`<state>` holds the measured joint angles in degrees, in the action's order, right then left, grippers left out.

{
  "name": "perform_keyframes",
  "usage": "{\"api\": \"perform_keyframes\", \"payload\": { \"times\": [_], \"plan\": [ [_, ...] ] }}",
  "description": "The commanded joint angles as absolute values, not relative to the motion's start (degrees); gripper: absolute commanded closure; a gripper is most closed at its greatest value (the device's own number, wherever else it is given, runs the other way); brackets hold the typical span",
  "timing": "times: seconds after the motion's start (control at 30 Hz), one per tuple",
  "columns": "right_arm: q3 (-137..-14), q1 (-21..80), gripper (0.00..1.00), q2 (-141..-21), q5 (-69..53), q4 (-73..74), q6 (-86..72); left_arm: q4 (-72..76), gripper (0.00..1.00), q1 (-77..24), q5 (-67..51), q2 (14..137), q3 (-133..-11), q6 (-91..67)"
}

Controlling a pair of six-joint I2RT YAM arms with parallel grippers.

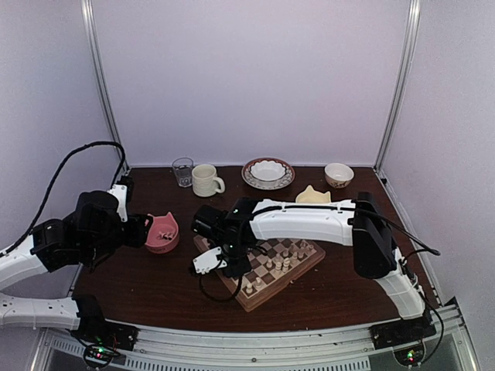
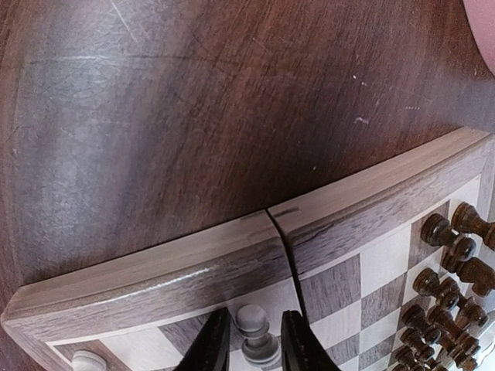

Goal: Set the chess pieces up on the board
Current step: Pick up the pawn from the chessboard.

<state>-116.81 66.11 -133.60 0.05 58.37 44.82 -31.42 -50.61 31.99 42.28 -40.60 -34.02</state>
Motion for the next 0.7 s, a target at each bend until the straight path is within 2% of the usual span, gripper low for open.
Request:
{"api": "perform_keyframes", "payload": {
  "times": [0.0,0.17,0.47,0.67],
  "plan": [
    [-119.63,65.58,0.75,-135.88,0.97,62.05,45.67,-30.3,0.53,-50.27,32.45,42.88,-40.68,-34.1],
    [-119.94,65.54,0.77,-136.58,0.72,63.06,46.05,-30.28,0.53,-50.27,32.29,43.4,-40.85,-33.99],
    [-121.14,65.55,0.94,-135.59,0.17,62.66,44.87,-30.21,0.53,-50.27,32.08,43.43,-40.87,-33.93],
    [-118.67,65.49,0.97,-131.01,-3.09,59.06,42.51,-29.78,0.53,-50.27,31.85,43.53,-40.79,-33.88]
  ]
}}
